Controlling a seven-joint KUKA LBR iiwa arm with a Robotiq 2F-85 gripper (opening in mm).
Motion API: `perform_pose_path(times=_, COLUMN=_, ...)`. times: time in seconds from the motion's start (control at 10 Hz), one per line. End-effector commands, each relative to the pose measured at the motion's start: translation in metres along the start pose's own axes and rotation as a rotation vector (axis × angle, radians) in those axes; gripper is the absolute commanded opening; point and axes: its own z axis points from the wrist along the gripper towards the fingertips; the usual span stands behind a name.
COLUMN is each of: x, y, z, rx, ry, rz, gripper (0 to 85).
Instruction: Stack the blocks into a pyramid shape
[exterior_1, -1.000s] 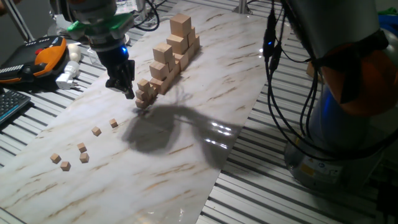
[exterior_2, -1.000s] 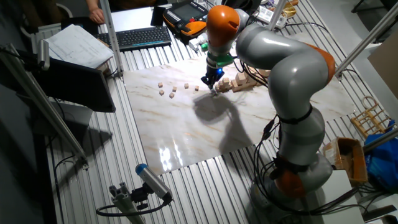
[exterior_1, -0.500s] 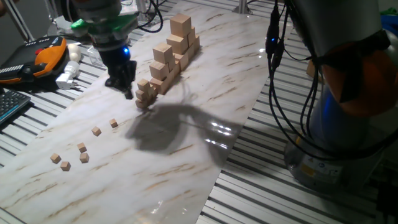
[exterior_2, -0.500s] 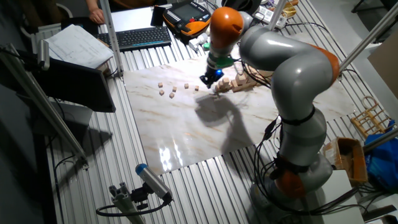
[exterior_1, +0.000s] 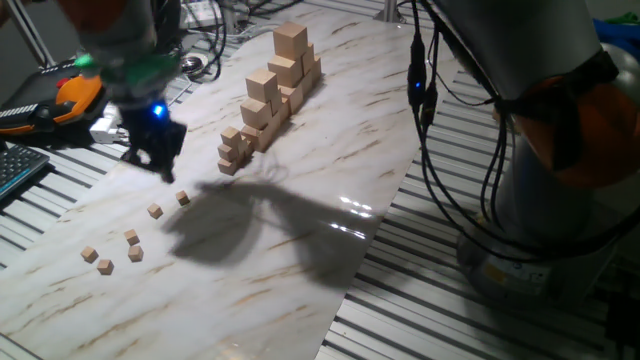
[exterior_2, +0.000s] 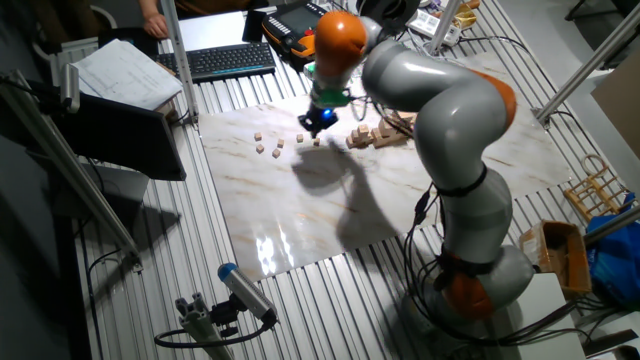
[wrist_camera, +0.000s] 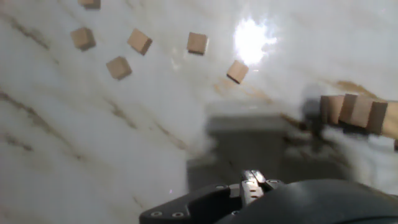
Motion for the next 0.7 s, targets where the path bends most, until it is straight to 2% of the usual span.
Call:
perform_pose_path(times=0.0, x=-0.001, y=0.024, z=0.013, rx=-0.001, ry=-0.023, rz=0.055, gripper=0.0)
perform_pose_path(times=0.1, x=-0.004, y=0.027, z=0.02, rx=-0.014, ry=-0.034, rz=0.071, gripper=0.0)
perform_pose_path(times=0.6, x=-0.023, y=0.038, z=0.046, rx=-0.03, ry=-0.075, rz=0.088, gripper=0.0)
